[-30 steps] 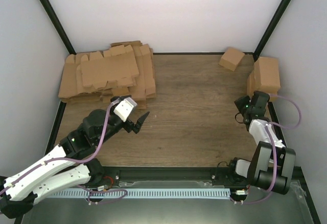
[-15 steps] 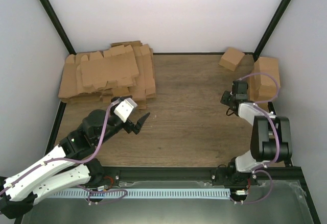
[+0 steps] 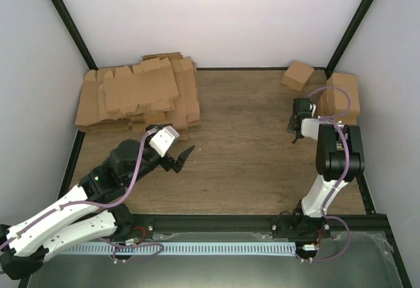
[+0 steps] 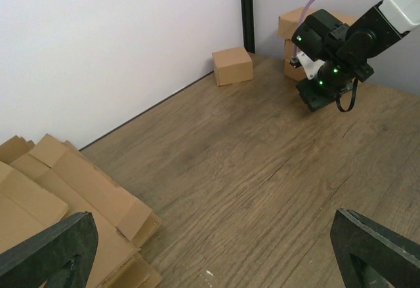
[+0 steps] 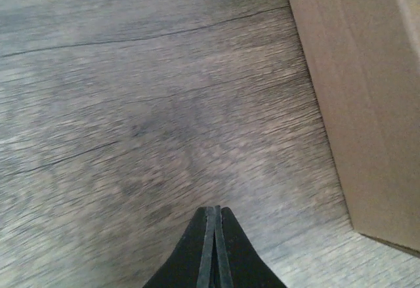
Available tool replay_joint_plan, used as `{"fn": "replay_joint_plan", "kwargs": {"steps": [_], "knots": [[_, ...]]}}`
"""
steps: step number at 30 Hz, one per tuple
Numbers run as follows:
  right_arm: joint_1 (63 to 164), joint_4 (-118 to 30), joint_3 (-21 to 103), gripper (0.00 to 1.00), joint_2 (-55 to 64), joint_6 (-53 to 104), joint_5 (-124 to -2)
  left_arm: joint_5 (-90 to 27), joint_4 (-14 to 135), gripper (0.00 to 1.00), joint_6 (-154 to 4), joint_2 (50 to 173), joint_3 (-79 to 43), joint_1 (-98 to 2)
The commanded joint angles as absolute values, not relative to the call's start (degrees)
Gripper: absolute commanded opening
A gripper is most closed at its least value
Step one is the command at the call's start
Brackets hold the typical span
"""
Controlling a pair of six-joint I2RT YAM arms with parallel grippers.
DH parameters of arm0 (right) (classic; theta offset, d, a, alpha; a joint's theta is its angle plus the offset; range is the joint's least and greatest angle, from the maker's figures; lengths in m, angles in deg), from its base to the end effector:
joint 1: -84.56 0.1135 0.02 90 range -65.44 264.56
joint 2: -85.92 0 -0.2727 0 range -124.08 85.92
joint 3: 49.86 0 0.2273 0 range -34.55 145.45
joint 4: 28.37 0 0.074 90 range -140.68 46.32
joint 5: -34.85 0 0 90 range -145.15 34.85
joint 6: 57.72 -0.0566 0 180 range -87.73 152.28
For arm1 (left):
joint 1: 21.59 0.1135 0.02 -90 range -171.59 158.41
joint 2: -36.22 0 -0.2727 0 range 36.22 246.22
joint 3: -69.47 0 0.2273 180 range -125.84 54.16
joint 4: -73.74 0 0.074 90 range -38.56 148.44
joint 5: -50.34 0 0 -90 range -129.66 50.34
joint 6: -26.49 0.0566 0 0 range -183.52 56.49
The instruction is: Fold the paper box
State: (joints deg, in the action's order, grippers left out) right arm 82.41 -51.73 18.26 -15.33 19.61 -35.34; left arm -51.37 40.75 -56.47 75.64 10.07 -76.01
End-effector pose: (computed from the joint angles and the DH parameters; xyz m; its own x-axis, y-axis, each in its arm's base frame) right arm 0.3328 -0.0317 0.1506 -0.7642 0.2352 -0.6006 0.3996 0.9036 -0.1546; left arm 0.0961 -0.1145 0.3352 -0.0465 0.2713 -0.9614 0.6922 0.7026 0.1648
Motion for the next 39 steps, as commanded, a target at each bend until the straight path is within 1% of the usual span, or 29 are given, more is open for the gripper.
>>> {"fn": "replay_joint_plan", "kwargs": {"steps": [1,10,14,17,22,24,26,30,34,39], "knots": [[82.63,-52.33,22.36,0.01,-18.58,20.97,-28.35,-51.84,41.57,1.0,-57.11,75.82,9.76,-76.09],[81.9,-52.28,25.38,0.01,-22.87,20.61,-18.42,-52.23,41.57,1.0,-56.8,77.07,9.6,-76.08],[80.75,-56.74,28.37,0.01,-26.18,16.1,-11.08,-52.44,41.62,1.0,-56.83,77.07,9.69,-76.14],[79.72,-58.97,29.99,0.01,-27.4,14.25,-10.84,-52.55,41.95,1.0,-56.75,76.58,10.1,-76.1],[79.55,-58.02,28.66,0.01,-25.21,14.16,-11.6,-53.02,41.88,1.0,-56.75,76.69,10.28,-76.09],[79.68,-58.52,28.97,0.01,-24.27,14.46,-13.83,-53.09,41.75,1.0,-56.83,76.85,10.3,-76.11],[80.97,-56.8,27.81,0.01,-22.01,16.54,-20.03,-53.26,41.81,1.0,-56.83,77.0,10.26,-76.14],[86.33,-50.42,22.17,0.02,-13.67,20.41,-26.33,-53.32,41.56,1.0,-56.65,78.33,9.85,-76.07],[90.32,-46.09,18.29,0.02,-5.68,22.4,-35.24,-53.18,40.42,1.0,-56.74,80.23,8.58,-76.08],[96.35,-37.55,10.04,0.1,5.71,24.25,-43.29,-55.31,38.38,1.0,-57.71,83.88,6.54,-76.05]]}}
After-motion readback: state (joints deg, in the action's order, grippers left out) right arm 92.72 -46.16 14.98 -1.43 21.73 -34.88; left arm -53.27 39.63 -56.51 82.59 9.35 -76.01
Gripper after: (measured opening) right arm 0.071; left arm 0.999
